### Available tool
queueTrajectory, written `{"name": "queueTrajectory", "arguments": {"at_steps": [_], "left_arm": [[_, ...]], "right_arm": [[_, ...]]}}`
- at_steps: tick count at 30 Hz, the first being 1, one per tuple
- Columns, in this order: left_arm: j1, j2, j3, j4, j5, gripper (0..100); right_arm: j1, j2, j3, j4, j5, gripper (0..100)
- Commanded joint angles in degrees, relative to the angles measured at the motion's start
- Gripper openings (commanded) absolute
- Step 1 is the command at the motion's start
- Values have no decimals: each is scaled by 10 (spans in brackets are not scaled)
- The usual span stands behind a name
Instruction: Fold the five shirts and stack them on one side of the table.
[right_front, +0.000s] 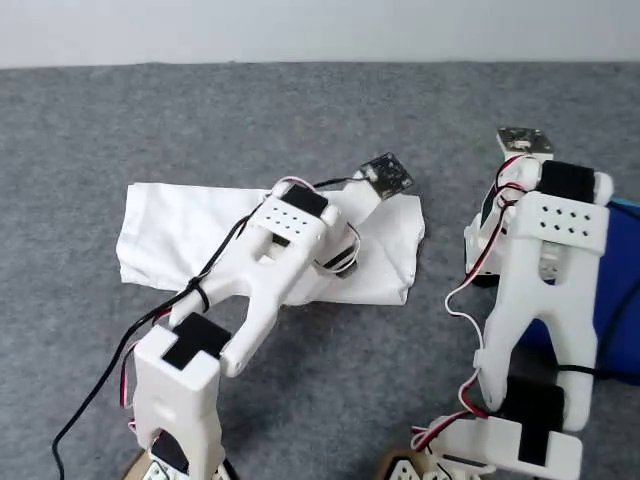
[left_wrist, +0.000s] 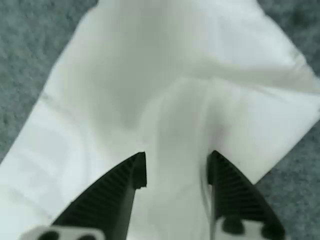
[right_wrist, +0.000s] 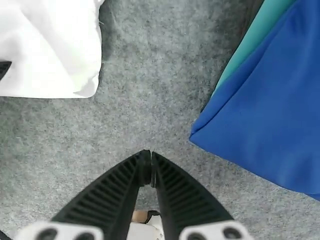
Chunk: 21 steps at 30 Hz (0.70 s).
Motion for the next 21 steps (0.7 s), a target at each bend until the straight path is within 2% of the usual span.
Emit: {"name": "queueTrajectory", "arguments": {"at_steps": [1, 6, 11, 17, 21], "left_arm": [[-4, 22, -73, 23, 6, 209], [-4, 110, -125, 42, 4, 209], [-25, 156, -230, 108, 4, 194], [-69, 170, -374, 236, 2, 194], [-69, 168, -458, 331, -30, 194]], "right_arm": [[2, -29, -26, 22, 4, 9], [2, -29, -26, 22, 4, 9], [2, -29, -26, 22, 4, 9], [2, -29, -26, 22, 4, 9], [2, -29, -26, 22, 4, 9]]}}
